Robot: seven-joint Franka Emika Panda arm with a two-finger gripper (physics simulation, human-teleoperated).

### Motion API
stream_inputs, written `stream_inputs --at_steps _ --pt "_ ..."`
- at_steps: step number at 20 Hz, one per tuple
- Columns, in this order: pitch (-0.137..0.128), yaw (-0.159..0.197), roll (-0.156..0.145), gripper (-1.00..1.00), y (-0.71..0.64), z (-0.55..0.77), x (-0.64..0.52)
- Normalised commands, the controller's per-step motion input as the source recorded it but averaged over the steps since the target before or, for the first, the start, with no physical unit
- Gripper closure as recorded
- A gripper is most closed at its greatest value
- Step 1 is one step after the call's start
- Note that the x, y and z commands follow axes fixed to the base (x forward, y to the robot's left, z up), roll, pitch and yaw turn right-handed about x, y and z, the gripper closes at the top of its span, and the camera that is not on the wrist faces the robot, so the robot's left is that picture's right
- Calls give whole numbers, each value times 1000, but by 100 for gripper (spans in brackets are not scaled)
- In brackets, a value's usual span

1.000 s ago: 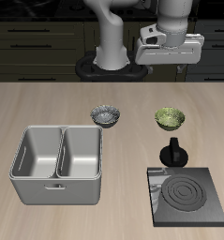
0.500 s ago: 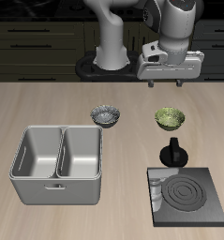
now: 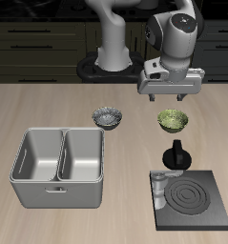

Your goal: Place the green bowl on the flat stove and turn on the flat stove

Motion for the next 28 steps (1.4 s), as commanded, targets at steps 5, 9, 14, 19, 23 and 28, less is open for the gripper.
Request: stream_inputs --at_steps 5,9,14,19,23,28 --pt "54 -14 -10 -100 33 -461 -9" --pt "39 0 -10 -100 8 -410 -28" --pt "89 18 -9 -100 13 -639 -21" --pt "62 -21 -4 -100 -21 -330 -24" --pt "20 -24 21 -100 -3 -195 -56" --pt "-15 -50 59 100 81 -52 -94"
